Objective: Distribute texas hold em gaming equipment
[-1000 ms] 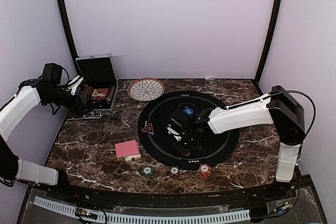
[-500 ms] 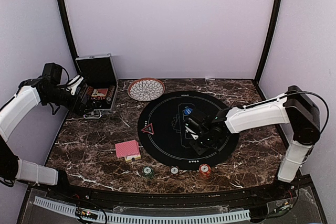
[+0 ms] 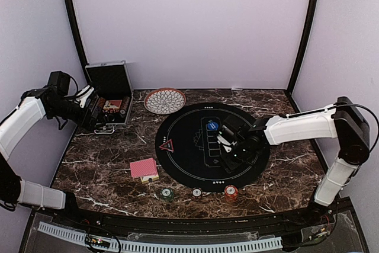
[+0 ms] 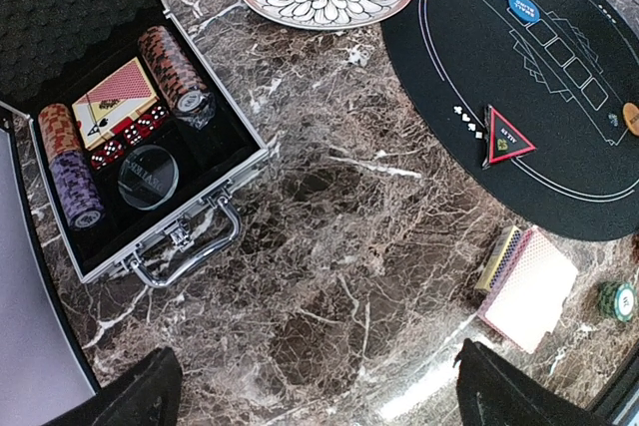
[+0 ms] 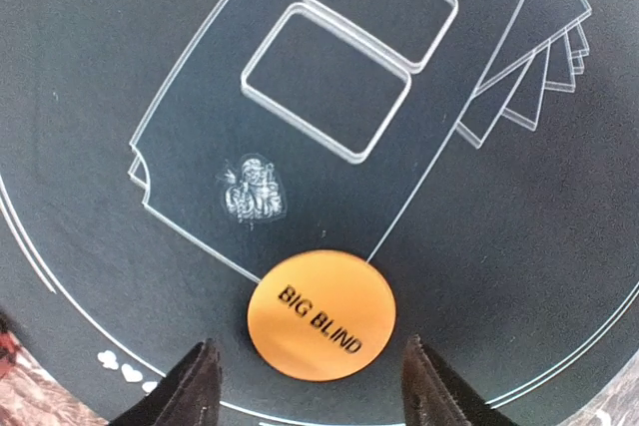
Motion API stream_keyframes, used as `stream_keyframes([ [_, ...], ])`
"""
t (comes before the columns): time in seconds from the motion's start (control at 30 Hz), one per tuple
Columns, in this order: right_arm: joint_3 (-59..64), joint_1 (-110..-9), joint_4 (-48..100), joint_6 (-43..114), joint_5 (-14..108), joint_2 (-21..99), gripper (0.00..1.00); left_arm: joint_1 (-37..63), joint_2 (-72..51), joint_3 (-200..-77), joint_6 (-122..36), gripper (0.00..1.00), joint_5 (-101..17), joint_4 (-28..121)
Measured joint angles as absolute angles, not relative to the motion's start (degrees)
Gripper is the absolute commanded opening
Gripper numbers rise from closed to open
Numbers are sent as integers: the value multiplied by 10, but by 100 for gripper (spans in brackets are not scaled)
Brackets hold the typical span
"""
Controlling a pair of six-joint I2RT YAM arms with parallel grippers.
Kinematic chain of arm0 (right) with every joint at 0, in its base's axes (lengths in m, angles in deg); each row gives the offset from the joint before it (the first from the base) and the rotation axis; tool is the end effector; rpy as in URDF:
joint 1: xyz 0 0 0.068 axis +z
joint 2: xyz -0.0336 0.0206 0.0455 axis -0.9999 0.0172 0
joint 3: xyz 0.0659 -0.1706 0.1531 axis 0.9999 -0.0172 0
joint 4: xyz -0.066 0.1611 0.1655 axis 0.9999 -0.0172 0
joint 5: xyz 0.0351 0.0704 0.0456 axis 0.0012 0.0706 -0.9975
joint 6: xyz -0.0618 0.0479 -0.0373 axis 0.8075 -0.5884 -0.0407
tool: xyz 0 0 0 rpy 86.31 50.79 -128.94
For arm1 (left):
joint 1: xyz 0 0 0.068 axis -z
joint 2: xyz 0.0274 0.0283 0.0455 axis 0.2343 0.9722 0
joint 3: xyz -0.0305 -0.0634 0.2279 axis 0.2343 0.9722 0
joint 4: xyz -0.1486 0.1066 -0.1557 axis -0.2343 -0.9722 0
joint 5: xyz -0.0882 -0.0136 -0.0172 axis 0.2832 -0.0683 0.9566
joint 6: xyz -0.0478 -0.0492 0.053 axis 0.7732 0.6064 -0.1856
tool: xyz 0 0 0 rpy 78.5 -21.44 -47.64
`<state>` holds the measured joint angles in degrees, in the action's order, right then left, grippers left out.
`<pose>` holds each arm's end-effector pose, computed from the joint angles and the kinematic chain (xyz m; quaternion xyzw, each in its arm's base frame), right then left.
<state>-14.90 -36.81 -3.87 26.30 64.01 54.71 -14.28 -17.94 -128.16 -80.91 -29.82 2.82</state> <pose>0.1999 0.2379 0.1079 -0.2898 0.9371 0.0349 0.1914 0.2610 -0.0235 0.2522 0.2631 0.8824 -0.0811 0.3815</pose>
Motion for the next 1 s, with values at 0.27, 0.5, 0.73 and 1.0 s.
stream_keyframes([
  [0.27,-32,-457,-32,254,611,567,51,-132,-179,-1282,-810,99,-298,24],
  [0.5,72,-489,-5,244,619,677,40,-123,-179,-1282,-817,99,-298,22],
  [0.73,120,-501,-4,241,622,763,36,-122,-179,-1282,-825,99,-298,15],
  [1.0,170,-514,0,238,624,812,32,-120,-179,-1282,-830,99,-296,9],
])
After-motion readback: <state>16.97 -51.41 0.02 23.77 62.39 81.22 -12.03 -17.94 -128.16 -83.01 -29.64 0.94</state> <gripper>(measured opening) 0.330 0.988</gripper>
